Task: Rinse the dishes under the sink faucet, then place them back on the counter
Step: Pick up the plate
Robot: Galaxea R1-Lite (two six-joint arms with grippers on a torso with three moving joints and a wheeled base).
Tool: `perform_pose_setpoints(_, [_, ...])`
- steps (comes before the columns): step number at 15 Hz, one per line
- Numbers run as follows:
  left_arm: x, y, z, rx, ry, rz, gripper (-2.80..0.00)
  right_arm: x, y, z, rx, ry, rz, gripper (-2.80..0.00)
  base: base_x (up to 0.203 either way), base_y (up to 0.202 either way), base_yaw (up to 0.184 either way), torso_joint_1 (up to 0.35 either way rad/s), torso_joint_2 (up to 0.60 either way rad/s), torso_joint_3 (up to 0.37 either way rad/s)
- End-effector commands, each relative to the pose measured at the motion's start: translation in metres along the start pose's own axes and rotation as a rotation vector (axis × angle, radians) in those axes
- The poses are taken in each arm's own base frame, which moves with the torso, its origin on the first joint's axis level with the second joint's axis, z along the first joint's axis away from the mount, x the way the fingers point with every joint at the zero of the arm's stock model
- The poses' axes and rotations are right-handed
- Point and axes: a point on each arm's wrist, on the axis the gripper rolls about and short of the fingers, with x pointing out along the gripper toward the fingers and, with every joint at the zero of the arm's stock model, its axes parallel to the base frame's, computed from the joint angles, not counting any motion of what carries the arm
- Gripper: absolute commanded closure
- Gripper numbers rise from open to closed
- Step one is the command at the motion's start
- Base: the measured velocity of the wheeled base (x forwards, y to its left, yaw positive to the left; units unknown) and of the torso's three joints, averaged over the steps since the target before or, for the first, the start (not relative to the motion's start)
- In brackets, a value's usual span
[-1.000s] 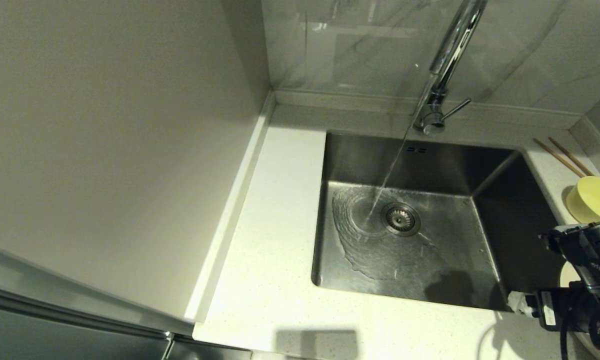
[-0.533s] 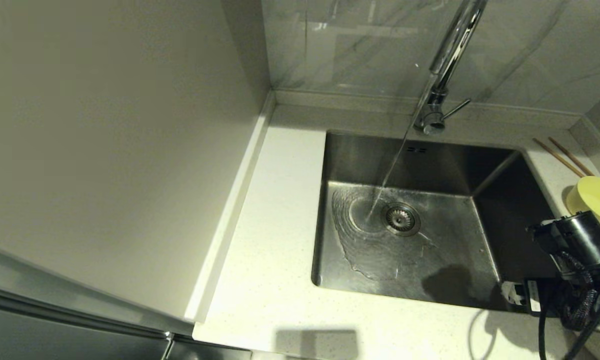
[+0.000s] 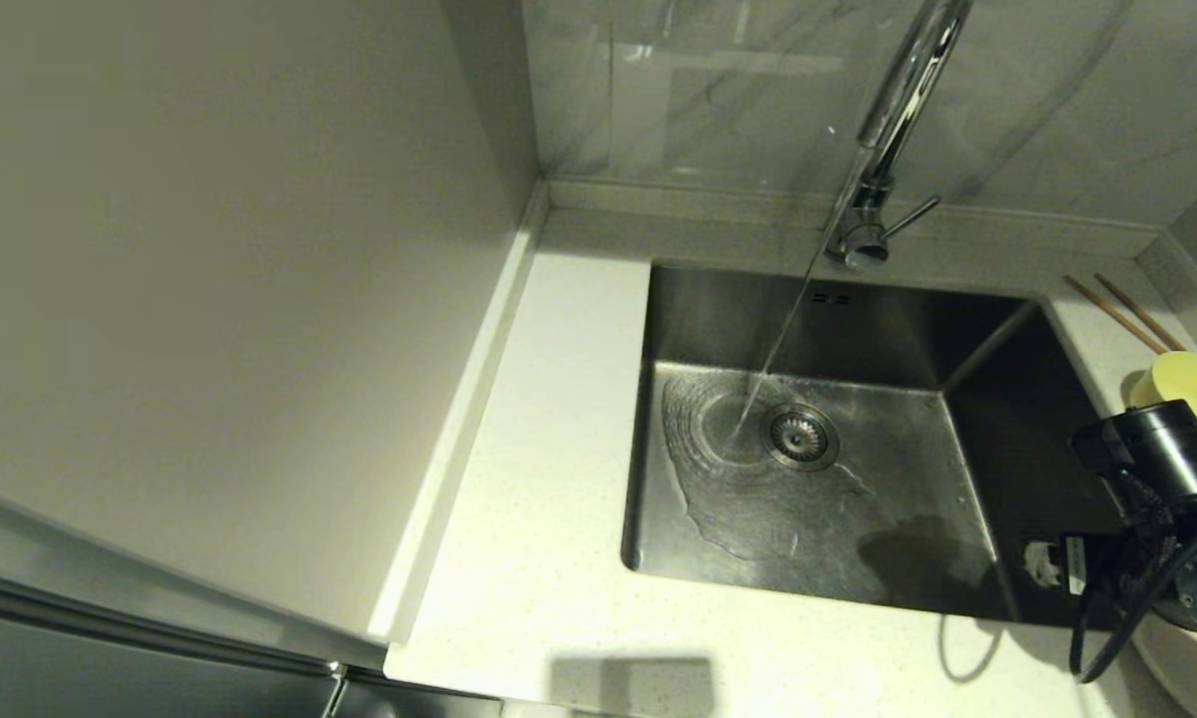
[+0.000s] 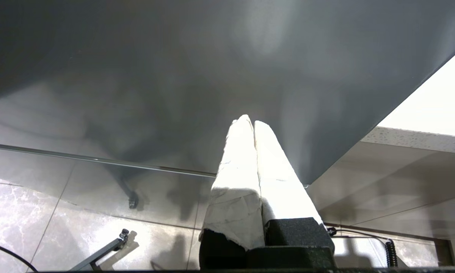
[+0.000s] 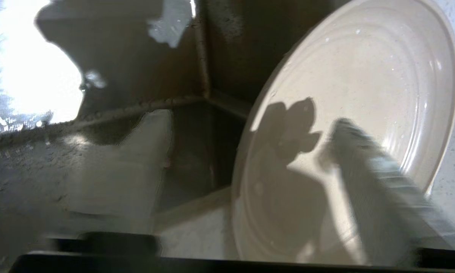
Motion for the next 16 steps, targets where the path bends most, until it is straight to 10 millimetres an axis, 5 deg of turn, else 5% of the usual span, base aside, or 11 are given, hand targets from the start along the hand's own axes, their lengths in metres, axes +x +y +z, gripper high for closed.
perform_pose_setpoints(1, [0.0,0.0,0.0,-0.001,-0.002,0.0,0.0,0.003,-0.001,0.001,0.003,0.009,-0.014,0.0,0.0,0.0,0.0,0.0,0.0,0.0])
perform_pose_setpoints(7, [0.0,0.0,0.0,-0.001,-0.002,0.0,0.0,0.0,-0.002,0.005,0.015,-0.02,-0.037,0.0,0.0,0.0,0.0,0.0,0.0,0.0])
perform_pose_setpoints(16, [0.0,0.0,0.0,-0.001,-0.002,0.0,0.0,-0.044,-0.014,0.013,-0.037,-0.168,0.074,0.0,0.0,0.0,0.0,0.0,0.0,0.0])
